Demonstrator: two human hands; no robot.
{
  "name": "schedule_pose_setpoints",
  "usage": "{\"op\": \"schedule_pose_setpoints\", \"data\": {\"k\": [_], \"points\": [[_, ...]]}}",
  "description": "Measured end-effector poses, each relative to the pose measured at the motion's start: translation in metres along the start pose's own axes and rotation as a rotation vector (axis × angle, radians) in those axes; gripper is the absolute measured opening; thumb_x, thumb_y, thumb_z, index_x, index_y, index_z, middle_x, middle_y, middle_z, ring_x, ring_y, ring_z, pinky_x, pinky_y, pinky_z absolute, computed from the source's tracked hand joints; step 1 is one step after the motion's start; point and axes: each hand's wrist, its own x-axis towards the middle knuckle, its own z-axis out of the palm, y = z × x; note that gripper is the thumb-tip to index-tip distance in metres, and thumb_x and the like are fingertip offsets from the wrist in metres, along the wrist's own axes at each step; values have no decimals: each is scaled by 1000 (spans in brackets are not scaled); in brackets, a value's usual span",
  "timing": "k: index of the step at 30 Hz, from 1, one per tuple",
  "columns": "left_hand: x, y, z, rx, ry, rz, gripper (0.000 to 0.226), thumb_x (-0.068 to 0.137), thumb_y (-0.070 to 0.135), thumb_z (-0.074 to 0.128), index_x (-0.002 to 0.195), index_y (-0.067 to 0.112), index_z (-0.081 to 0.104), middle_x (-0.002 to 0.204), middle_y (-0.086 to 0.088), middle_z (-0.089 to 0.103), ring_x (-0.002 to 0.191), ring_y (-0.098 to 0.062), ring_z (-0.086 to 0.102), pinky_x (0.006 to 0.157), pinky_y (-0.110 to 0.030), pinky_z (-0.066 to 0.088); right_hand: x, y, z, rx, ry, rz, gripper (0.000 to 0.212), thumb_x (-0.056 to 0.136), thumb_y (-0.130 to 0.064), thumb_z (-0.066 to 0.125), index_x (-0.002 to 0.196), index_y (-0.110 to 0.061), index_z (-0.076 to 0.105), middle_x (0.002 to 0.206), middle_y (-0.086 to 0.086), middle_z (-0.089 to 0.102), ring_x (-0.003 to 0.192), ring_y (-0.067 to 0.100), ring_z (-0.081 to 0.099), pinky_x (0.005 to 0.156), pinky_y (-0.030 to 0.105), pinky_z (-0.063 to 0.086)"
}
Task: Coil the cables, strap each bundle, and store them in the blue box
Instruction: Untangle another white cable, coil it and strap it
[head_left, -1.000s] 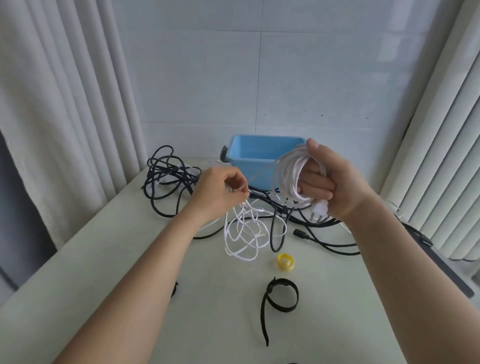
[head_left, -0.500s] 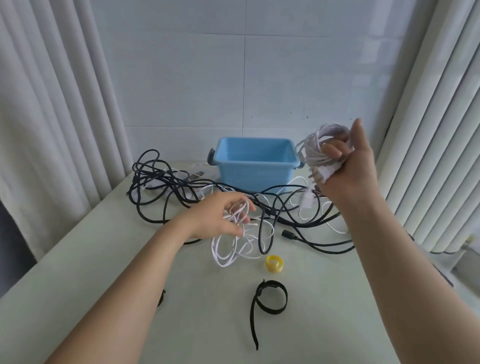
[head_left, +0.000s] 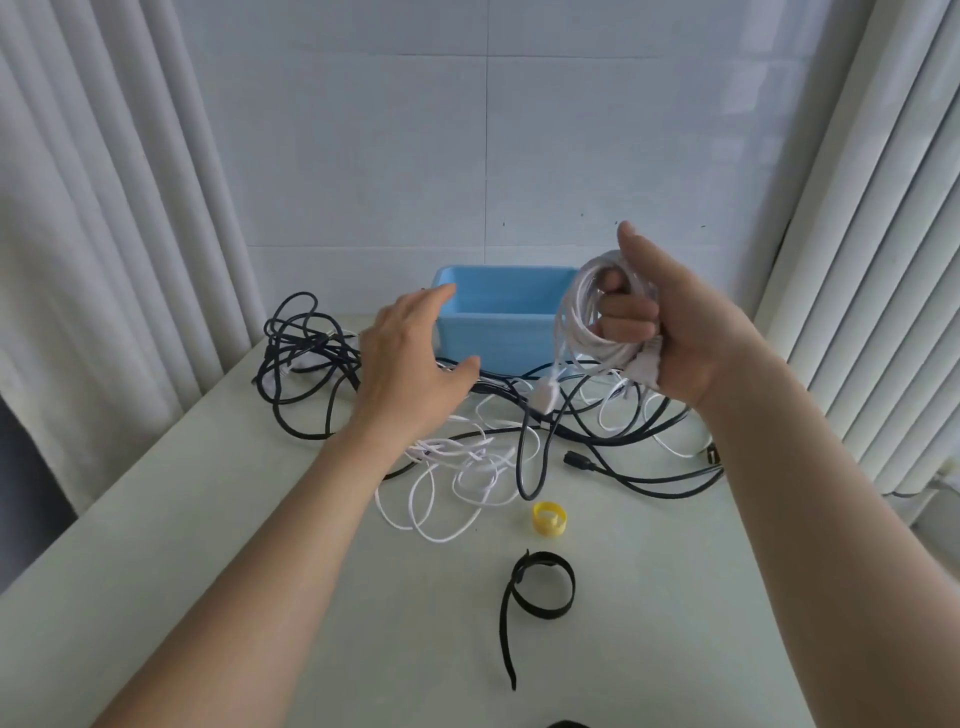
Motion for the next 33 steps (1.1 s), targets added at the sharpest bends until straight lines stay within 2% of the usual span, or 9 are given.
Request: {"op": "schedule_pose_setpoints", "data": {"k": [5,10,17,20,22,25,27,30,33], "points": [[-3,14,-4,-416,-303,-217,68,86,18,74,147,26,46,143,6,55,133,-12,49,116,-40,35,-9,1,12,-115,-83,61,47,91,-51,47,61,-14,46,36,-8,24,28,4,23,38,14,29],[-12,22,-5,-1056,-713,-288,36,97,27,48,123,11,66,99,-20,72,106,-38,68,104,-46,48,-11,5,18,-138,-93,85,48,90,-52,48,60,-15,45,36,-8,21,27,5,20,40,16,39],[-16,23,-3,-883,-706,-306,25,105,15,47,114,4,68,74,-2,60,85,-27,70,85,-34,56,-3,8,7,102,-58,-57,36,85,-40,58,63,-15,44,38,-9,26,27,2,25,32,12,29],[-17,25,-1,-906,-656,-400,24,104,23,51,97,12,72,74,-4,56,69,-22,63,66,-36,56,2,12,2,219,-39,-162,36,84,-39,59,58,-16,49,40,-9,28,29,2,27,42,10,28],[-16,29,1,-971,-662,-469,30,104,31,49,106,11,71,83,-7,59,70,-22,62,59,-33,52,6,18,3,278,-32,-210,35,82,-40,60,59,-18,47,41,-9,31,31,3,32,52,13,35],[-14,34,5,-1180,-785,-466,63,98,57,44,139,11,56,124,-15,66,107,-37,65,85,-45,53,14,34,5,276,-78,-188,39,82,-45,60,61,-18,43,42,-6,38,38,5,41,58,17,38],[-15,35,9,-1298,-756,-383,83,83,69,61,141,11,53,135,-11,61,123,-34,58,99,-50,46,17,45,9,222,-138,-125,44,82,-49,59,57,-16,46,44,-4,43,44,8,48,60,22,44],[-17,38,13,-1254,-676,-314,69,64,70,79,112,22,69,108,4,70,106,-19,65,89,-41,50,20,58,10,60,-207,-95,49,90,-47,57,55,-13,50,49,2,50,52,15,55,59,27,50],[-18,37,13,-1228,-603,-342,43,62,61,82,84,26,69,84,8,66,86,-14,65,78,-35,55,20,65,10,-80,-208,-111,44,93,-40,60,64,-8,51,58,7,51,62,23,51,70,34,47]]}}
